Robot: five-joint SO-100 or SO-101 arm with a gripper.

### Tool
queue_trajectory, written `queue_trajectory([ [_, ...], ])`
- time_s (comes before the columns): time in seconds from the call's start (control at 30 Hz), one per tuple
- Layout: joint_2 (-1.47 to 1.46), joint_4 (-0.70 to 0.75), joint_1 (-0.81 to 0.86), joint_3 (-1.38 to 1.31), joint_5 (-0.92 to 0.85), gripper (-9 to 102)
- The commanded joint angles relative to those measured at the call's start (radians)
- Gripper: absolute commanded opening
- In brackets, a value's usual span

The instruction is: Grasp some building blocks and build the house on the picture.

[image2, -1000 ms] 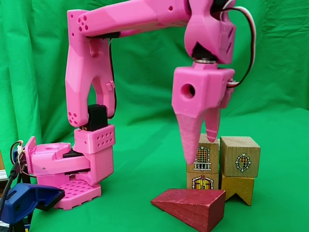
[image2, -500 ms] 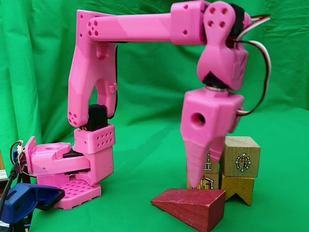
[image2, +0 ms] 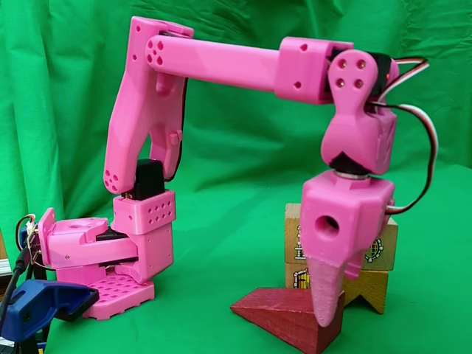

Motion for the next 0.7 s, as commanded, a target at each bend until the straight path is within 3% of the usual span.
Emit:
queue_trajectory([
  [0.0,0.103,-0.005,-0.009,0.043,-0.008,36],
  [0.2,0.152,-0.018,-0.017,0.104,-0.006,36],
  [0.67,0.181,-0.276,-0.017,0.255,-0.008,36],
])
